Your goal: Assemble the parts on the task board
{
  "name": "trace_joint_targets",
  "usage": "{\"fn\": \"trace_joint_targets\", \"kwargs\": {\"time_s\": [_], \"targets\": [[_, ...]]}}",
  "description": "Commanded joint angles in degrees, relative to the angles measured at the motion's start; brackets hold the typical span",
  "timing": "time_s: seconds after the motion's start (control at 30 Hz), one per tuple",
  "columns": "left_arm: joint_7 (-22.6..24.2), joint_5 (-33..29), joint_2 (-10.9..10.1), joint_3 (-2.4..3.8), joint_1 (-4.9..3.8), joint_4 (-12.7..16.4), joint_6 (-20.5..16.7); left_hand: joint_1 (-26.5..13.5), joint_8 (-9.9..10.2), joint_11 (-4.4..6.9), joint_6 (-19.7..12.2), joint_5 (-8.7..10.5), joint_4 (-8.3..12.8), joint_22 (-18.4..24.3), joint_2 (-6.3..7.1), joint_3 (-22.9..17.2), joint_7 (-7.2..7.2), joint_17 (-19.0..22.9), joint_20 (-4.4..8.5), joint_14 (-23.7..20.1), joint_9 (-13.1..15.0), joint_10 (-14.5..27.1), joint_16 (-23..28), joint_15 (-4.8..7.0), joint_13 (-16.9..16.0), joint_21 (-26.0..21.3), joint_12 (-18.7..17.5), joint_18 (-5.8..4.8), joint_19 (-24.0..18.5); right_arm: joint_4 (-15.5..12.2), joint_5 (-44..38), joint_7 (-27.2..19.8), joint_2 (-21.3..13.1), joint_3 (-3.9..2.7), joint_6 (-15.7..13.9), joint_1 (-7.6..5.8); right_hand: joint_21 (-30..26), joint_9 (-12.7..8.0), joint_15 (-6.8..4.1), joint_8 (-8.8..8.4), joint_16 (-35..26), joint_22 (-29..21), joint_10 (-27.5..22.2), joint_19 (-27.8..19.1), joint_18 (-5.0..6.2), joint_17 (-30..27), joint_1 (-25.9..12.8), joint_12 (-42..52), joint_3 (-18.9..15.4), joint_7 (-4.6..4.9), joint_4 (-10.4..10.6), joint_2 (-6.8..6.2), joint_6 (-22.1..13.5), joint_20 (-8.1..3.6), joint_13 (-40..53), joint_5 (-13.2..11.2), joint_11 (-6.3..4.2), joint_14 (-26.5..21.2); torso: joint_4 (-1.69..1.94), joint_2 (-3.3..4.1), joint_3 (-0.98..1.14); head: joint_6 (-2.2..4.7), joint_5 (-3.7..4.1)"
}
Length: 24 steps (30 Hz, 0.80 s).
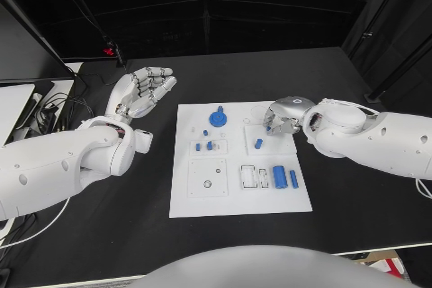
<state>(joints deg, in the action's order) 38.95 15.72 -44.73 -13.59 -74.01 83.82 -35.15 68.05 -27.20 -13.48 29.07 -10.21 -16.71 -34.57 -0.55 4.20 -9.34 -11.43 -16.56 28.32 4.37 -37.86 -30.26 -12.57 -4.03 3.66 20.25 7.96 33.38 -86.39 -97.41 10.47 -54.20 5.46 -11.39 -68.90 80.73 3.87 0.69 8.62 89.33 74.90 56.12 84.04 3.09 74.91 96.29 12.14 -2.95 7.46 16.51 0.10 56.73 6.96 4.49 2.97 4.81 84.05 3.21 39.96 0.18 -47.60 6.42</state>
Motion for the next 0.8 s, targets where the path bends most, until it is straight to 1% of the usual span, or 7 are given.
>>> {"fn": "trace_joint_targets", "kwargs": {"time_s": [0.03, 0.13, 0.27, 0.37, 0.47, 0.57, 0.8], "targets": [[3.9, -0.2, 0.0, 0.05, -0.07, 0.1, 0.4, -0.1, -0.3, 0.01, -0.5, -0.32, 0.0, 0.1, -0.54, 0.3, -6.47, 0.1, 0.01, -0.3, 0.0, 0.5, -0.2, 0.13, 0.0, 0.4, 0.3, -0.16, 0.4, 0.1, -1.2, 2.1, 0.2, 0.13, 2.0, 0.16, -0.2, 0.0, -0.32, -0.37, -0.2, 10.8, 0.9, 0.2, -0.49, 13.4, 0.2, 0.0, 0.6, -0.14, 0.1, 0.45, 0.5, -0.40, -0.2, -0.3, -0.07, 5.6, 0.03, 0.00, 0.01, -0.03, 0.00], [3.9, -0.2, 0.0, 0.05, -0.06, 0.1, 0.4, 0.0, -0.4, 0.02, -0.5, -0.40, 0.0, 0.2, -0.71, 0.4, -6.46, 0.2, 0.01, -0.3, 0.0, 0.5, -0.4, 0.14, 0.0, 0.4, 0.5, -0.14, 0.5, 0.1, -1.6, 2.5, 0.4, 0.13, 2.4, 0.20, -0.2, 0.1, -0.34, -0.34, -0.2, 10.8, 2.5, 0.2, -0.49, 13.5, 0.3, 0.3, 0.9, -0.35, 0.1, 0.78, 1.0, -0.45, -0.3, -0.3, -0.27, 5.6, 0.02, 0.02, 0.00, -0.01, -0.01], [3.8, -0.2, 0.0, 0.05, -0.06, 0.1, 0.4, 0.0, -0.5, 0.02, -0.5, -0.42, 0.0, 0.2, -0.75, 0.4, -6.46, 0.3, 0.01, -0.3, 0.0, 0.5, -0.4, 0.14, 0.0, 0.4, 0.5, -0.14, 0.5, 0.0, -2.7, 3.3, 0.5, 0.13, 2.9, 0.28, -0.2, 0.6, -0.72, 0.81, -0.1, 10.8, 5.8, 0.2, -0.47, 13.6, 0.8, 0.9, 1.7, -0.83, 0.0, 1.65, 3.8, -0.68, -0.5, -0.3, -0.93, 5.6, 0.00, 0.00, -0.03, -0.04, 0.00], [3.7, -0.2, 0.0, 0.05, -0.06, 0.1, 0.4, 0.0, -0.6, 0.03, -0.6, -0.49, 0.0, 0.3, -0.91, 0.5, -6.46, 0.4, 0.01, -0.4, -0.1, 0.6, -0.6, 0.15, 0.1, 0.4, 0.7, -0.13, 0.6, -0.1, -3.8, 3.9, 0.5, 0.13, 2.9, 0.37, -0.2, 0.9, -1.08, 1.63, 0.0, 10.8, 7.8, 0.3, -0.49, 13.7, 1.6, 0.9, 2.2, -1.25, -0.1, 1.96, 5.8, -0.98, -0.7, -0.3, -1.41, 5.6, -0.03, -0.01, -0.03, 0.01, 0.04], [3.7, -0.2, 0.0, 0.05, -0.06, 0.1, 0.4, 0.1, -0.8, 0.04, -0.6, -0.63, 0.0, 0.4, -1.14, 0.6, -6.45, 0.5, 0.01, -0.4, -0.1, 0.6, -0.8, 0.16, 0.1, 0.4, 0.9, -0.12, 0.6, -0.2, -4.7, 4.2, 0.5, 0.13, 2.5, 0.44, 0.0, 1.1, -1.36, 2.11, 0.0, 10.9, 9.4, 0.5, -0.55, 13.9, 2.3, 0.7, 2.6, -1.46, -0.2, 2.05, 7.2, -1.28, -0.9, -0.3, -1.73, 5.7, 0.03, -0.02, 0.00, 0.00, 0.10], [3.6, -0.2, -0.1, 0.05, -0.06, 0.2, 0.4, 0.2, -0.9, 0.05, -0.6, -0.71, 0.0, 0.5, -1.26, 0.7, -6.44, 0.6, 0.01, -0.4, -0.1, 0.6, -0.9, 0.16, 0.1, 0.4, 1.0, -0.11, 0.7, -0.3, -5.3, 4.1, 0.5, 0.12, 1.3, 0.48, 0.1, 1.2, -1.54, 2.30, 0.0, 10.9, 10.4, 0.5, -0.58, 13.9, 2.5, 0.3, 2.9, -1.51, 0.0, 2.08, 8.0, -1.48, -1.0, -0.3, -1.86, 5.7, 0.02, -0.03, 0.01, 0.00, 0.09], [3.4, -0.2, -0.1, 0.05, -0.06, 0.2, 0.5, 0.7, -1.3, 0.08, -0.7, -1.20, 0.0, 0.8, -1.61, 0.9, -6.41, 1.0, 0.02, -0.5, -0.1, 0.7, -1.5, 0.19, 0.1, 0.4, 1.5, -0.09, 0.9, -0.6, -6.3, 4.1, 0.5, 0.12, -3.2, 0.53, 0.2, 1.1, -1.65, 2.10, -0.1, 11.0, 11.4, 0.6, -0.63, 13.7, 2.4, -0.9, 3.1, -1.45, 0.1, 2.02, 8.4, -1.68, -1.1, -0.3, -1.86, 5.6, 0.03, 0.03, 0.02, 0.12, -0.04]]}}
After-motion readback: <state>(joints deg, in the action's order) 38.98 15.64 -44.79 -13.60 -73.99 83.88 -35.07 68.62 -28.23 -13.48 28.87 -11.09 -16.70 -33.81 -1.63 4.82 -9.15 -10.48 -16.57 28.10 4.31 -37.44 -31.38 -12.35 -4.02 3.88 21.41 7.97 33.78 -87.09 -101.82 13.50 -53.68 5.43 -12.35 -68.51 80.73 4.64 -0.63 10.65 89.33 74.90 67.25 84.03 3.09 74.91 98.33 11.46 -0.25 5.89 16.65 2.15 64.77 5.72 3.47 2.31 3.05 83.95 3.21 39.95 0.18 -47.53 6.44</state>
